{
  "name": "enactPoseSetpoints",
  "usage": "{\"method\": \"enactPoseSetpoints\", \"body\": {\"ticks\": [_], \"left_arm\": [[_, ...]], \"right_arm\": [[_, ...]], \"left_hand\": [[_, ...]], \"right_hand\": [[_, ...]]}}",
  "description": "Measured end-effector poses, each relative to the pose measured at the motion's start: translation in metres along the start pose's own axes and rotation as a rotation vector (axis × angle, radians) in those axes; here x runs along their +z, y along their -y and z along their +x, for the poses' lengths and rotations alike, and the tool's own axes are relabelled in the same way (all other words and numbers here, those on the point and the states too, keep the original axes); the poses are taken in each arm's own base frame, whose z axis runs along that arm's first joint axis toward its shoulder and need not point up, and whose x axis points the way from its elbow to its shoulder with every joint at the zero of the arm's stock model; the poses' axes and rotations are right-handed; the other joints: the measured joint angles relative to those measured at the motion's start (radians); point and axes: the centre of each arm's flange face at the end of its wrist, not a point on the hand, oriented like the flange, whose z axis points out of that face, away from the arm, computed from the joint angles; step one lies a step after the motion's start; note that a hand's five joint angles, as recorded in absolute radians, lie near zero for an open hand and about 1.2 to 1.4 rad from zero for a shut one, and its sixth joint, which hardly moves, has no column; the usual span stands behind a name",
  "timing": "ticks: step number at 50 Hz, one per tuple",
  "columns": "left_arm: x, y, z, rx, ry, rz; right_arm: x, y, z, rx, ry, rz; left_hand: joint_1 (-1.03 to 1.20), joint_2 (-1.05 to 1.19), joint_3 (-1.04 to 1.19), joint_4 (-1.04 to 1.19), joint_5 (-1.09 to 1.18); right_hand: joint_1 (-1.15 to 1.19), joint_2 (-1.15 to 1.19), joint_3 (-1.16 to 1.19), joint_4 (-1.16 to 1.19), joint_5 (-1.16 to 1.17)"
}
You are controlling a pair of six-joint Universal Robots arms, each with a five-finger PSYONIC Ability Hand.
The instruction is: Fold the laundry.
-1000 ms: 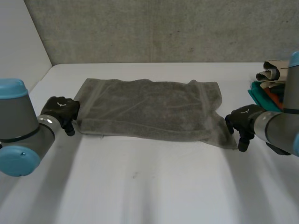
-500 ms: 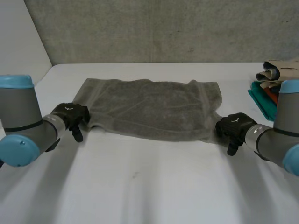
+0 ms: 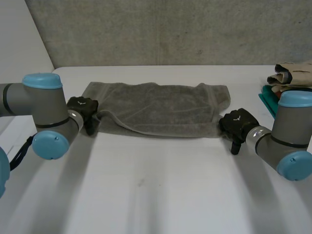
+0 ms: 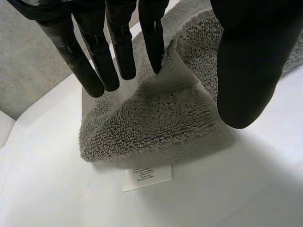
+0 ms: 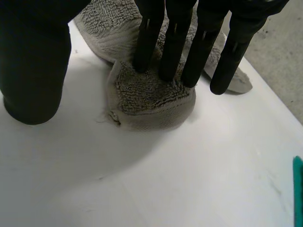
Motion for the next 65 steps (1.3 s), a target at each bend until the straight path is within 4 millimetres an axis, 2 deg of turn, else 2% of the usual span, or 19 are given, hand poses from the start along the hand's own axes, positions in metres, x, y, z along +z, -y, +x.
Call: {"method": "enactPoseSetpoints", "body": {"ticks": [8, 9, 10, 12, 14, 27, 31, 32, 34, 40, 47, 54, 60, 65], "left_arm": [[0.013, -0.002, -0.001, 0.028, 0.020, 0.006], [0.014, -0.002, -0.002, 0.032, 0.022, 0.006], [0.015, -0.003, -0.002, 0.033, 0.023, 0.007], [0.016, -0.003, -0.003, 0.039, 0.026, 0.009], [0.017, -0.003, -0.005, 0.041, 0.028, 0.012], [0.013, 0.001, -0.024, 0.032, 0.033, 0.028], [0.012, -0.001, -0.026, 0.029, 0.023, 0.021], [0.010, -0.002, -0.026, 0.029, 0.013, 0.018], [0.009, -0.003, -0.024, 0.029, 0.003, 0.015], [0.004, -0.003, -0.020, 0.037, -0.015, 0.008], [-0.004, -0.001, -0.014, 0.046, -0.026, -0.012], [-0.012, 0.000, -0.005, 0.056, -0.049, -0.030], [-0.007, -0.005, 0.001, 0.066, -0.050, -0.034], [0.002, -0.010, 0.005, 0.072, -0.036, -0.040]], "right_arm": [[0.010, 0.005, 0.004, -0.028, -0.020, 0.036], [0.011, 0.005, 0.005, -0.029, -0.023, 0.039], [0.012, 0.005, 0.005, -0.029, -0.023, 0.040], [0.015, 0.006, 0.007, -0.029, -0.027, 0.043], [0.016, 0.007, 0.008, -0.029, -0.031, 0.047], [0.028, 0.016, 0.015, 0.033, -0.048, 0.073], [0.033, 0.014, 0.013, 0.043, -0.045, 0.068], [0.036, 0.014, 0.012, 0.044, -0.043, 0.070], [0.038, 0.015, 0.012, 0.043, -0.043, 0.072], [0.048, 0.018, 0.010, 0.033, -0.050, 0.094], [0.063, 0.020, 0.010, 0.018, -0.073, 0.114], [0.079, 0.019, 0.009, -0.004, -0.093, 0.138], [0.089, 0.018, 0.008, -0.032, -0.107, 0.160], [0.097, 0.017, 0.012, -0.049, -0.125, 0.184]], "left_hand": [[0.199, 0.190, 0.185, 0.196, 0.192], [0.344, 0.341, 0.328, 0.337, 0.333], [0.344, 0.341, 0.328, 0.337, 0.333], [0.550, 0.544, 0.535, 0.546, 0.540], [0.593, 0.626, 0.615, 0.631, 0.616], [0.593, 0.649, 0.637, 0.653, 0.623], [0.563, 0.582, 0.575, 0.592, 0.591], [0.375, 0.409, 0.405, 0.414, 0.415], [0.262, 0.294, 0.292, 0.299, 0.302], [0.066, 0.081, 0.078, 0.081, 0.080], [0.007, 0.016, 0.014, 0.014, 0.008], [-0.027, -0.021, -0.021, -0.026, -0.031], [-0.039, -0.037, -0.033, -0.044, -0.048], [-0.041, -0.041, -0.038, -0.047, -0.052]], "right_hand": [[0.066, 0.048, 0.047, 0.049, 0.052], [0.072, 0.055, 0.052, 0.055, 0.072], [0.073, 0.058, 0.054, 0.058, 0.080], [0.076, 0.067, 0.058, 0.062, 0.091], [0.076, 0.067, 0.060, 0.064, 0.095], [0.076, 0.067, 0.060, 0.064, 0.099], [0.076, 0.067, 0.061, 0.066, 0.099], [0.085, 0.076, 0.072, 0.076, 0.106], [0.096, 0.088, 0.080, 0.084, 0.113], [0.100, 0.112, 0.090, 0.096, 0.124], [0.114, 0.130, 0.106, 0.111, 0.136], [0.226, 0.231, 0.202, 0.206, 0.186], [0.368, 0.369, 0.339, 0.343, 0.209], [0.338, 0.336, 0.311, 0.315, 0.209]]}}
